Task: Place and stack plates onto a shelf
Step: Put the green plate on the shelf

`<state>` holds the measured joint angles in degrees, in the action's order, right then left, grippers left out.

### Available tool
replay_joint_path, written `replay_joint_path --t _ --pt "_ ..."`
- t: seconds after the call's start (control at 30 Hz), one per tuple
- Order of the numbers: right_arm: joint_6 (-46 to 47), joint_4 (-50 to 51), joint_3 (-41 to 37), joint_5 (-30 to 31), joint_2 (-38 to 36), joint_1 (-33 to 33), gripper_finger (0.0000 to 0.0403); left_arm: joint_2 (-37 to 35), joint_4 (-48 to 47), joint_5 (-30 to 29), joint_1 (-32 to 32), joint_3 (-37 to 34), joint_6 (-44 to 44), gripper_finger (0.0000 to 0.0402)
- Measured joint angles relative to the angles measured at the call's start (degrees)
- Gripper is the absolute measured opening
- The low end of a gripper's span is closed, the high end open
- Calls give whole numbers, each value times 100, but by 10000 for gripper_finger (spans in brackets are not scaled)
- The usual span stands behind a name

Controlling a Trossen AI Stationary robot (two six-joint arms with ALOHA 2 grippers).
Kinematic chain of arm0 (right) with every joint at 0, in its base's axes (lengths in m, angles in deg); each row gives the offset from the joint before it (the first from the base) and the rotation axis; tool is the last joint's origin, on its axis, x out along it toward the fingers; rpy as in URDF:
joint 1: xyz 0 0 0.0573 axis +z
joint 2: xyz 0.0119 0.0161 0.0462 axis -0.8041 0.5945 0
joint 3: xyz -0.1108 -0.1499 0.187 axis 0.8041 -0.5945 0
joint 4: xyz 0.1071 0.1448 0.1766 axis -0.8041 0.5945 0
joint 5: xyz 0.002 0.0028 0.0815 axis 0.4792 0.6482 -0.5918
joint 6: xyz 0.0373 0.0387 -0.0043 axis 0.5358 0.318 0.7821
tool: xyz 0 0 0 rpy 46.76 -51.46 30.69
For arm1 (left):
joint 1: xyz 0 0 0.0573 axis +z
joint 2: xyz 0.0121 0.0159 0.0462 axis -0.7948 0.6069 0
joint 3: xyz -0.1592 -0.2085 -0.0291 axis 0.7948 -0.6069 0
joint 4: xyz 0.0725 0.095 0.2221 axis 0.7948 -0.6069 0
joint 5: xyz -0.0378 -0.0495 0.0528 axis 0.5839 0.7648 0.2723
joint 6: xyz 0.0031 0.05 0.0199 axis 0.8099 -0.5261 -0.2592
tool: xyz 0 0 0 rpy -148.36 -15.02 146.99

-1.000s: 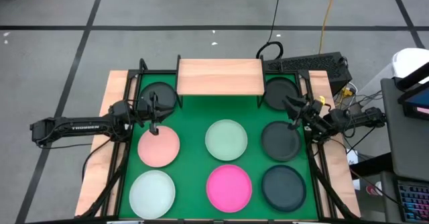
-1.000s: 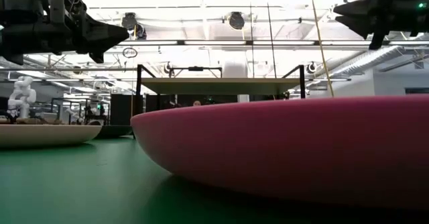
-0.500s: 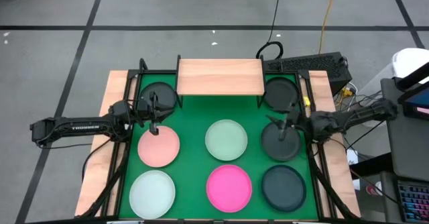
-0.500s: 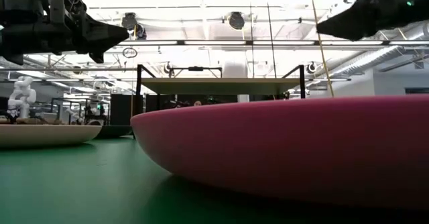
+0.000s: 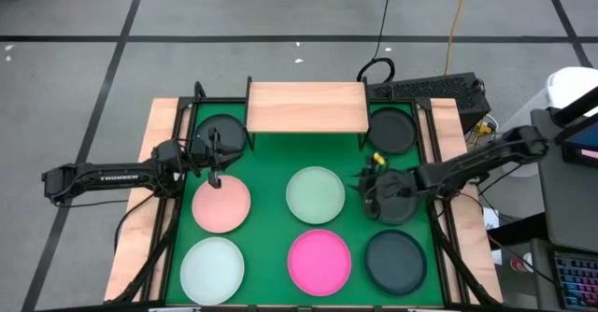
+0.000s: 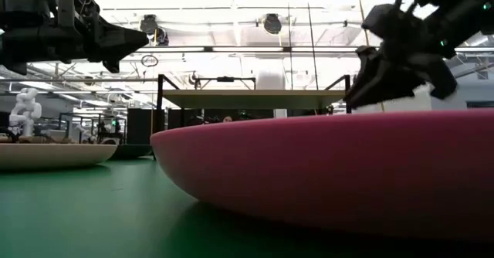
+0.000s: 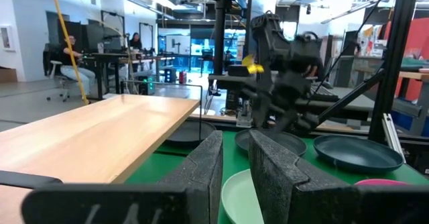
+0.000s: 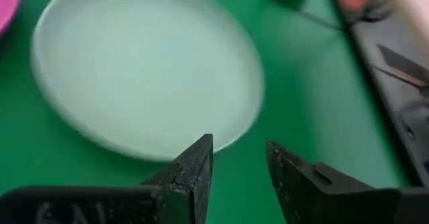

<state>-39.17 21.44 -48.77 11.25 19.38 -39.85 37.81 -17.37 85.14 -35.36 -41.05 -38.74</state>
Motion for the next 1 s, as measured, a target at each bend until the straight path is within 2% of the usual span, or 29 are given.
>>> replay_joint_path --t 0.13,0.23,0.53,1.0 --pt "-4 -461 0 -489 610 31 121 0 2 0 0 1 0 76" --pt "-85 -666 0 -607 1008 253 122 0 2 2 0 1 0 76" --pt "-936 -1226 2 -231 1738 669 148 0 2 1 0 -1 0 76" --pt "-1010 -2284 9 24 2645 710 153 0 2 2 0 1 0 76"
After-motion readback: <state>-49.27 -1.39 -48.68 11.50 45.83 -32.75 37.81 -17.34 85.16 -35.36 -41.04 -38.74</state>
